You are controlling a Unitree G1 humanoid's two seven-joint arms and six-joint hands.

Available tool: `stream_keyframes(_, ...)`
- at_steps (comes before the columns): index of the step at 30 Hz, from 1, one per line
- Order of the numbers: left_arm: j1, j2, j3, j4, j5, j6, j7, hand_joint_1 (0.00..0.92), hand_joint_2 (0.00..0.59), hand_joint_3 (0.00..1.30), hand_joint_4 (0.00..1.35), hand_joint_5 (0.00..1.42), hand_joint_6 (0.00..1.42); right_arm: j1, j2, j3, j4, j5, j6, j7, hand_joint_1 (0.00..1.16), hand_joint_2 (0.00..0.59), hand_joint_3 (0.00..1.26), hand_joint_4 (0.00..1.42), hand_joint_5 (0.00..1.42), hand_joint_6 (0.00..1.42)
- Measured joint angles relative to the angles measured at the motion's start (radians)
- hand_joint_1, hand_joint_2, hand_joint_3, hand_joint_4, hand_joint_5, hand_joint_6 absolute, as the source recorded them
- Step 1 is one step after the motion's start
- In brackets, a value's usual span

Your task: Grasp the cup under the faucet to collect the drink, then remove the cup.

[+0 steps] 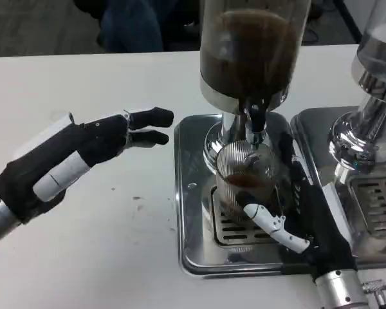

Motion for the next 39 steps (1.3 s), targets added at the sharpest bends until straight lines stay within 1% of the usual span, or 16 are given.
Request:
stream_keyframes(4, 0.000, 0.002, 0.000, 0.012, 0.001, 0.000, 0.000, 0.000, 0.085, 0.26, 0.17, 0.23, 0.19, -0.009, -0.014, 0.009, 0.009, -0.005, 0.004, 0.007, 0.63, 0.187, 0.00, 0.00, 0.00, 0.00)
stream_keyframes(9, 0.000, 0.008, 0.000, 0.017, 0.006, -0.002, 0.000, 0.000, 0.086, 0.27, 0.18, 0.24, 0.19, -0.023, -0.017, 0.023, 0.015, -0.009, 0.033, 0.030, 0.64, 0.190, 0.00, 0.00, 0.00, 0.00)
stream_keyframes(11, 0.000, 0.012, -0.001, 0.019, 0.019, -0.003, 0.001, 0.000, 0.086, 0.28, 0.19, 0.25, 0.20, -0.028, -0.017, 0.027, 0.015, -0.009, 0.038, 0.035, 0.66, 0.186, 0.00, 0.00, 0.00, 0.00)
stream_keyframes(16, 0.001, 0.014, -0.001, 0.019, 0.036, -0.003, 0.001, 0.000, 0.086, 0.29, 0.21, 0.26, 0.21, -0.033, -0.016, 0.033, 0.015, -0.009, 0.046, 0.036, 0.68, 0.184, 0.00, 0.00, 0.00, 0.07)
stream_keyframes(23, 0.007, 0.017, -0.001, 0.019, 0.038, -0.003, 0.003, 0.000, 0.086, 0.31, 0.22, 0.27, 0.21, -0.053, -0.015, 0.037, 0.020, -0.025, 0.062, 0.023, 0.73, 0.174, 0.00, 0.00, 0.08, 0.16)
stream_keyframes(27, 0.007, 0.020, -0.001, 0.021, 0.041, -0.003, 0.005, 0.000, 0.083, 0.32, 0.23, 0.27, 0.21, -0.066, -0.009, 0.043, 0.031, -0.038, 0.066, 0.010, 0.75, 0.186, 0.00, 0.00, 0.12, 0.21)
stream_keyframes(31, 0.012, 0.021, -0.001, 0.022, 0.043, -0.004, 0.006, 0.000, 0.079, 0.32, 0.23, 0.28, 0.21, -0.088, -0.002, 0.049, 0.058, -0.040, 0.068, 0.000, 0.77, 0.174, 0.00, 0.05, 0.18, 0.28)
stream_keyframes(34, 0.021, 0.022, -0.001, 0.022, 0.044, -0.004, 0.008, 0.000, 0.074, 0.33, 0.24, 0.29, 0.21, -0.107, 0.004, 0.052, 0.078, -0.041, 0.066, -0.009, 0.77, 0.181, 0.00, 0.11, 0.22, 0.32)
stream_keyframes(39, 0.033, 0.025, -0.001, 0.026, 0.046, -0.003, 0.009, 0.000, 0.075, 0.33, 0.24, 0.30, 0.21, -0.122, 0.011, 0.057, 0.099, -0.042, 0.060, -0.028, 0.79, 0.175, 0.09, 0.21, 0.32, 0.43)
